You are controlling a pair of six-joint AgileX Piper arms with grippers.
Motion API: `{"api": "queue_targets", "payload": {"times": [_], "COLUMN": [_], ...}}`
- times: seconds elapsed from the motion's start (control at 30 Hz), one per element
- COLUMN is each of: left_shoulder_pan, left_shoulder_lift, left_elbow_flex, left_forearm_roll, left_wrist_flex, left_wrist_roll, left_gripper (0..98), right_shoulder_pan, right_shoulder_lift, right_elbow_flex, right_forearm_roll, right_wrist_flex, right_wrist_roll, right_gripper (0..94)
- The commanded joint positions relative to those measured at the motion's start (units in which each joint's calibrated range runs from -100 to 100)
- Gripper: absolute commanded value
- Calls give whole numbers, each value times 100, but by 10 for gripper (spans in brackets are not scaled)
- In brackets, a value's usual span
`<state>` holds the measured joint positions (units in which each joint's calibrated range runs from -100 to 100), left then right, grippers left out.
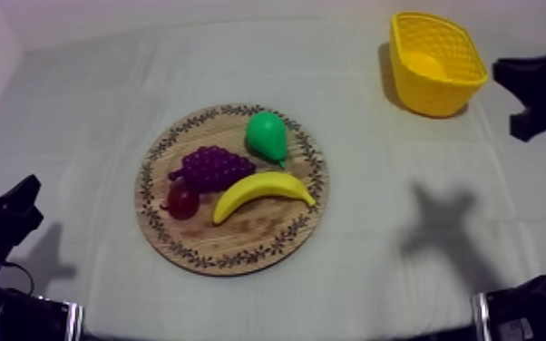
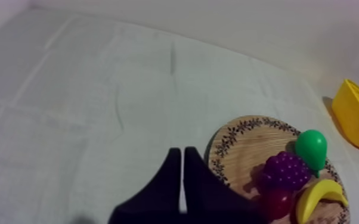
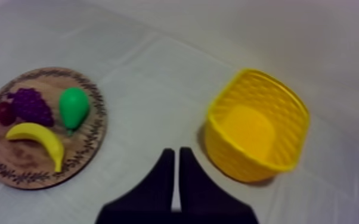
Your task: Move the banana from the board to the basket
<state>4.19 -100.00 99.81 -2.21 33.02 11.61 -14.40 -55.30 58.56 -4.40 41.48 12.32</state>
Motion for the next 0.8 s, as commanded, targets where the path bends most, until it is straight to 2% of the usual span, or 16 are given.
{"api": "queue_targets", "payload": {"times": [0.0,0.13,0.27,0.33,0.47,0.7,0.77], "left_shoulder_pan": [-2,-2,-2,-2,-2,-2,-2], "left_shoulder_lift": [0,0,0,0,0,0,0], "left_elbow_flex": [-3,-3,-3,-3,-3,-3,-3], "left_forearm_roll": [4,4,4,4,4,4,4], "left_wrist_flex": [4,4,4,4,4,4,4], "left_wrist_roll": [-1,-2,0,-2,-1,-3,-2], "left_gripper": [1,1,1,1,1,1,1], "right_shoulder_pan": [-781,-1418,-2076,-2316,-2542,-2635,-2632], "right_shoulder_lift": [871,1507,2036,2289,2794,3516,3673], "right_elbow_flex": [-304,-478,-565,-618,-819,-1174,-1261], "right_forearm_roll": [104,210,542,622,436,220,218], "right_wrist_flex": [2,-40,-204,-252,-280,-311,-327], "right_wrist_roll": [-21,81,19,29,274,515,537], "right_gripper": [4,4,4,4,4,4,50]}}
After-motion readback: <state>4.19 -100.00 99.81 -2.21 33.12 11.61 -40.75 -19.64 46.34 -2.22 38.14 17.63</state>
